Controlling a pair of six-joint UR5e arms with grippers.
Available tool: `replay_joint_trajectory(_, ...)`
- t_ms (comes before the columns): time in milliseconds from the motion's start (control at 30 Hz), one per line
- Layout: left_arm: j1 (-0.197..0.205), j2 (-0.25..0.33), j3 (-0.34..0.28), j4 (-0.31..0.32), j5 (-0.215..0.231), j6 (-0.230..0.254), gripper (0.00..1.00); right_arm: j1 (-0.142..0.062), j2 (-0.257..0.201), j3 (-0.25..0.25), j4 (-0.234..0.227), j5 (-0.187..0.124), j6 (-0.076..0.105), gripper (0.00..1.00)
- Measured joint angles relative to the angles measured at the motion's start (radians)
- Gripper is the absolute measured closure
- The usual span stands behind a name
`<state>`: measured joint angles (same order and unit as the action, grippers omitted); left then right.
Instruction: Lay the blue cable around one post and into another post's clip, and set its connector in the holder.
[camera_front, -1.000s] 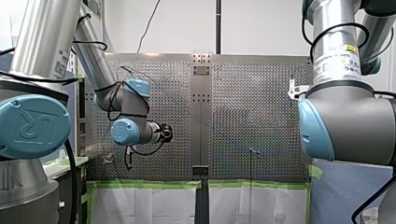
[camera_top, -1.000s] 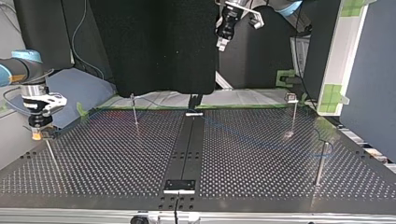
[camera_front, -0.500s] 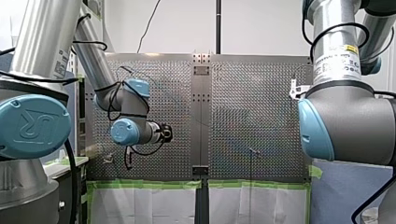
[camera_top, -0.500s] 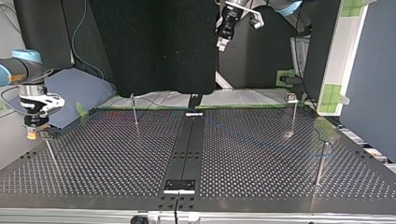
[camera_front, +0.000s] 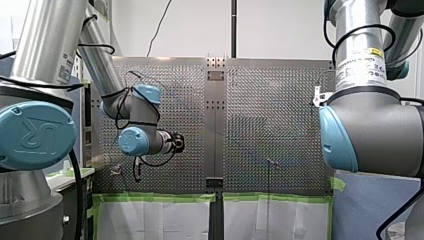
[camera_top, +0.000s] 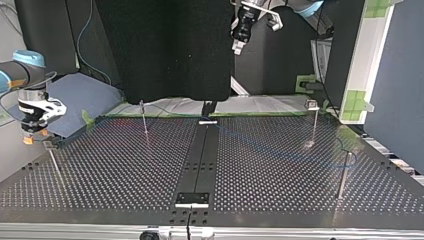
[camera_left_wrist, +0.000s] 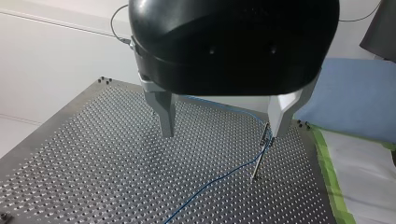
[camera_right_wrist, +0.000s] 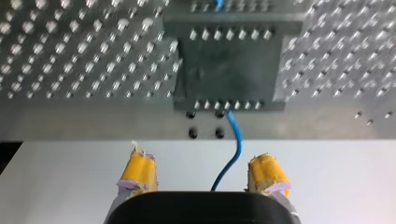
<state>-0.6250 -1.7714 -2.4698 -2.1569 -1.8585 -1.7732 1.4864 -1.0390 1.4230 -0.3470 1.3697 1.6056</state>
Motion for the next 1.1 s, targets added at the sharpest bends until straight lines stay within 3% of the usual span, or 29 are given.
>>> replay_joint_trajectory(400, 0.0, 0.0, 0.0, -0.008, -0.001, 0.009, 0.0, 0.0, -0.009, 0.008, 0.053, 0.103, 0.0, 0.0)
replay_joint_trajectory(533, 0.0, 0.0, -0.001, -0.01, -0.001, 0.01, 0.0, 0.0, -0.038, 0.038, 0.037, 0.142, 0.005, 0.0)
replay_joint_trajectory(633, 0.0, 0.001, 0.0, -0.011, 0.0, 0.011, 0.0, 0.0, -0.066, 0.065, 0.013, 0.169, 0.02, 0.0)
replay_joint_trajectory(800, 0.0, 0.0, 0.0, -0.013, 0.0, 0.013, 0.0, 0.01, -0.105, 0.106, -0.026, 0.183, 0.04, 0.0)
replay_joint_trajectory(900, 0.0, 0.0, -0.001, -0.018, -0.001, 0.017, 0.0, 0.021, -0.118, 0.131, -0.05, 0.185, 0.03, 0.0)
replay_joint_trajectory(1100, -0.002, 0.0, -0.002, -0.022, -0.001, 0.02, 0.0, 0.052, -0.124, 0.183, -0.063, 0.182, -0.008, 0.0)
